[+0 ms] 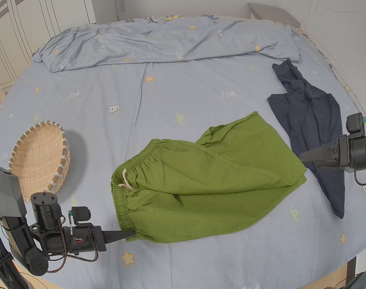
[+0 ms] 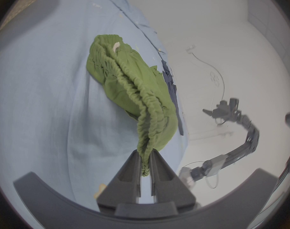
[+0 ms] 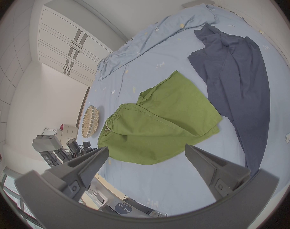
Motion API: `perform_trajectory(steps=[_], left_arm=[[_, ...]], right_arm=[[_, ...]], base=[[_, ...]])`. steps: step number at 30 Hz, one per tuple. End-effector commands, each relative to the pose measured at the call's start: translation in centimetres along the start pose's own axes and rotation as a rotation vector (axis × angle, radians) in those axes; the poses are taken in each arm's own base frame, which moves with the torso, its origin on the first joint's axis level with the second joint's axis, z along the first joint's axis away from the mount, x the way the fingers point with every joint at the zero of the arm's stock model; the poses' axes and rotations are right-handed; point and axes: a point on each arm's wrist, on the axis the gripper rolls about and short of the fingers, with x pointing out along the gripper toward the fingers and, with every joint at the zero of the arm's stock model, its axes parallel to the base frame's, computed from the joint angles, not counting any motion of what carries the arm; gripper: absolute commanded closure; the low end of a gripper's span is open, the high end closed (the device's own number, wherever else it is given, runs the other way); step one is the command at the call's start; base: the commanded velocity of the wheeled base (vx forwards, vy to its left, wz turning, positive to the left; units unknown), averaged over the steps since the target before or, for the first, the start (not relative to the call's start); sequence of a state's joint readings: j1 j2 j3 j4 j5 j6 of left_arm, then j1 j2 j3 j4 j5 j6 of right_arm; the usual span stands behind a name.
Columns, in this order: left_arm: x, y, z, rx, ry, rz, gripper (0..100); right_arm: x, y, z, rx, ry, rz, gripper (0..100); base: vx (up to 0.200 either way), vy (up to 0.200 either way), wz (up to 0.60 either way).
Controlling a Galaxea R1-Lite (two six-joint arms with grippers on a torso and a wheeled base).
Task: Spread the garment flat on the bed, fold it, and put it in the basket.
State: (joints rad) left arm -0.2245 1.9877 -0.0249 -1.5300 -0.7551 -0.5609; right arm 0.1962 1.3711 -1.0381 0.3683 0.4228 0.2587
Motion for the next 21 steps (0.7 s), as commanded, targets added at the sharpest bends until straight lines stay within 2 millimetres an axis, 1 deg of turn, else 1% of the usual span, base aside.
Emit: perform_trajectory(steps=[1, 3, 4, 7, 10, 11, 12, 14, 15, 16, 18, 20, 21], left_arm=[[-3.7, -2.4, 0.5, -0.123, -0.028, -0.042, 100], [-4.1, -2.0, 0.2, -0.175, -0.010, -0.003, 100], [-4.1, -1.9, 0.2, -0.179, -0.011, 0.000, 100], [-4.8, -1.0, -0.4, -0.271, 0.009, 0.063, 100], [-5.3, -0.4, -1.1, -0.319, 0.037, 0.110, 100], [-5.3, -0.4, -1.1, -0.319, 0.037, 0.110, 100], [-5.6, -0.2, -1.8, -0.317, 0.069, 0.137, 100], [-5.7, -0.2, -1.8, -0.314, 0.074, 0.140, 100], [-6.4, -0.3, -2.5, -0.297, 0.098, 0.170, 100], [-6.8, -0.4, -2.6, -0.290, 0.098, 0.178, 100], [-7.3, -0.6, -2.7, -0.282, 0.087, 0.187, 100], [-7.6, -0.7, -2.7, -0.282, 0.074, 0.193, 100], [-7.9, -0.8, -2.7, -0.284, 0.057, 0.202, 100]], right_arm=[[-0.9, 0.1, -0.5, 0.006, 0.006, -0.005, 0], [-1.2, 0.0, -1.2, 0.017, 0.027, -0.012, 0], [-1.3, 0.0, -1.2, 0.018, 0.026, -0.013, 0], [-1.1, -1.3, -2.1, 0.067, 0.057, -0.055, 0], [-0.6, -2.5, -2.9, 0.095, 0.092, -0.087, 0], [-0.6, -2.5, -2.9, 0.095, 0.092, -0.087, 0], [0.0, -3.5, -3.7, 0.113, 0.129, -0.106, 0], [0.1, -3.7, -3.8, 0.114, 0.136, -0.108, 0], [1.1, -5.0, -4.8, 0.123, 0.197, -0.106, 0], [1.2, -5.7, -5.2, 0.126, 0.210, -0.105, 0], [1.5, -6.5, -5.6, 0.137, 0.229, -0.098, 0], [1.9, -6.9, -5.8, 0.146, 0.239, -0.088, 0], [2.5, -7.4, -6.2, 0.151, 0.256, -0.082, 0]], base=[[0.000, 0.000, 0.00], [0.000, 0.000, 0.00], [0.000, 0.000, 0.00], [0.000, 0.000, 0.00], [0.000, 0.000, 0.00], [0.000, 0.000, 0.00], [0.000, 0.000, 0.00], [0.000, 0.000, 0.00], [0.000, 0.000, 0.00], [0.000, 0.000, 0.00], [0.000, 0.000, 0.00], [0.000, 0.000, 0.00], [0.000, 0.000, 0.00]])
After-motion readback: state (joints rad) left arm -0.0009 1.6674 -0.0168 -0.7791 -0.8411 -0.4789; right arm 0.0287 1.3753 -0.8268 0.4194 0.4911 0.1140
